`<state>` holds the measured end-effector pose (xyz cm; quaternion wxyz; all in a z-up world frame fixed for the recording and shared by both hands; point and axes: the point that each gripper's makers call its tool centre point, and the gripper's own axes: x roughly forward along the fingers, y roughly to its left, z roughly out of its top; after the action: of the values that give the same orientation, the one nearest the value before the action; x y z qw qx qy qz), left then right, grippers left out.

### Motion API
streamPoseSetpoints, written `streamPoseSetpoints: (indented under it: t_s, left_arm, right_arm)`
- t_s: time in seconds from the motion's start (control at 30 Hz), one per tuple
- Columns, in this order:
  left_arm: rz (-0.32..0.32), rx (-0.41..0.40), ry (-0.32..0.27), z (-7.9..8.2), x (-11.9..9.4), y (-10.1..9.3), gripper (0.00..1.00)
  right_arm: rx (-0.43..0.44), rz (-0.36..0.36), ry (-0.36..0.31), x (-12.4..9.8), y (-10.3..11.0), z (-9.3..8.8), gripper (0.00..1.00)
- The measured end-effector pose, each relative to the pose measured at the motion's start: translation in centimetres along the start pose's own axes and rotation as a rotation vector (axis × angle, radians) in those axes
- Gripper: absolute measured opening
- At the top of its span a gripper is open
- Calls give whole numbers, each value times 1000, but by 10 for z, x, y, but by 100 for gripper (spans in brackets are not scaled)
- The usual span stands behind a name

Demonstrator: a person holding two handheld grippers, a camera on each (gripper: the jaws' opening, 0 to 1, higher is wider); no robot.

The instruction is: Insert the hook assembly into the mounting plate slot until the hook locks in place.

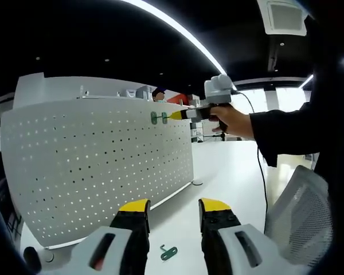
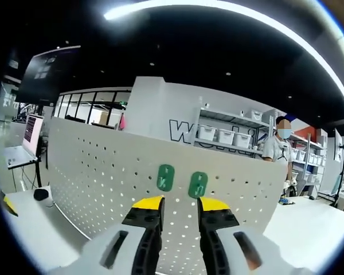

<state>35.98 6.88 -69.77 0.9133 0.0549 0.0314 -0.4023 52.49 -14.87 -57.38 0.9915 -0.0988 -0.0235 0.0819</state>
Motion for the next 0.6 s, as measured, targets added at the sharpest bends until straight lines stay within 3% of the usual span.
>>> streamPoseSetpoints:
  t_s: [0.6]
  left_arm:
    - [0, 18, 5, 0, -1, -2, 35]
  right_arm:
    - [11, 97, 4, -30, 37, -7, 21]
